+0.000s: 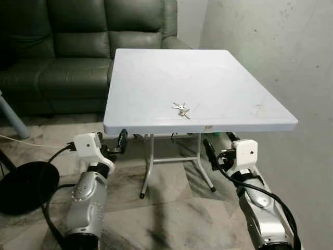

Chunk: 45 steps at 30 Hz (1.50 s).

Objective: Hang keys on a hook

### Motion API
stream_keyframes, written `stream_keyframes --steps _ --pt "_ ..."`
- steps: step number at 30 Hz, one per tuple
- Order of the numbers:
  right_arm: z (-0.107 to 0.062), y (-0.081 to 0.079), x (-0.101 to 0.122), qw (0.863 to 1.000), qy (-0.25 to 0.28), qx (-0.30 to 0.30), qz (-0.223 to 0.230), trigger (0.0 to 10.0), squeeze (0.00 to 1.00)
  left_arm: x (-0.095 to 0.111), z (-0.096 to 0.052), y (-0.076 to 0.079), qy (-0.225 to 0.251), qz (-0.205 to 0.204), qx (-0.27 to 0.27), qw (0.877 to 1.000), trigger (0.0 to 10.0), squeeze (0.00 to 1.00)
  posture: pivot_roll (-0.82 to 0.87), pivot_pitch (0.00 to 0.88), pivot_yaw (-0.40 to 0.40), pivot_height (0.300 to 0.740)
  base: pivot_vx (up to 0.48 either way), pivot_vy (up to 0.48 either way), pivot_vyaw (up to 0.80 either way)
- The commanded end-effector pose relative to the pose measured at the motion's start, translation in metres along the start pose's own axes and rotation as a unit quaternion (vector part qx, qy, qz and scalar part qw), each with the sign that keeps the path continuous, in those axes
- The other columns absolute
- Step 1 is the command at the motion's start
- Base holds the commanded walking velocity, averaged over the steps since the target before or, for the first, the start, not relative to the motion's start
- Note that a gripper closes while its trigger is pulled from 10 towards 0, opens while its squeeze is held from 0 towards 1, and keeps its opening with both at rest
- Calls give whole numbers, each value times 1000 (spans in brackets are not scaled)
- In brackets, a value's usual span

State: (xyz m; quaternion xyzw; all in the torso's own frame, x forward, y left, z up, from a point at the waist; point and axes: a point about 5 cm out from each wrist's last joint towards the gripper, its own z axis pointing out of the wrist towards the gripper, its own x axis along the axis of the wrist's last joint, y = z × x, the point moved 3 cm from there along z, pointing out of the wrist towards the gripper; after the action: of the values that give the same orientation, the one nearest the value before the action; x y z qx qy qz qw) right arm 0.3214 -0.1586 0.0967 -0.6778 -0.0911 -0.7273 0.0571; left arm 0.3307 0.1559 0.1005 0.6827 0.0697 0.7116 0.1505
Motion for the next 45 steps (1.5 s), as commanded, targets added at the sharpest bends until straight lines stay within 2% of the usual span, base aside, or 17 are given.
stream_keyframes --steps 1,19,27,36,38,45 --pt "1 1 5 1000 10 -2 1 10000 0 5 2 2 3 6 -7 1000 10000 0 33 12 -59 732 285 345 0" --pt "1 1 5 1000 9 -2 1 10000 0 4 2 2 0 5 -7 1000 10000 0 34 16 -58 732 285 349 0" --pt "1 0 4 1000 8 -1 2 10000 0 4 2 3 -2 19 -6 1000 10000 0 34 12 -59 732 249 281 0" --pt "4 2 1 1000 -7 -23 21 10000 0 5 4 19 -6 47 -46 998 10000 0 36 8 -59 732 0 0 0" --pt "5 3 -2 998 -22 -43 31 10000 0 6 3 27 -6 51 -65 997 10000 0 35 6 -59 732 0 0 0" --pt "6 8 -7 995 -45 -79 32 10000 0 2 1 34 -17 57 -83 995 10000 0 34 6 -61 732 0 0 0"
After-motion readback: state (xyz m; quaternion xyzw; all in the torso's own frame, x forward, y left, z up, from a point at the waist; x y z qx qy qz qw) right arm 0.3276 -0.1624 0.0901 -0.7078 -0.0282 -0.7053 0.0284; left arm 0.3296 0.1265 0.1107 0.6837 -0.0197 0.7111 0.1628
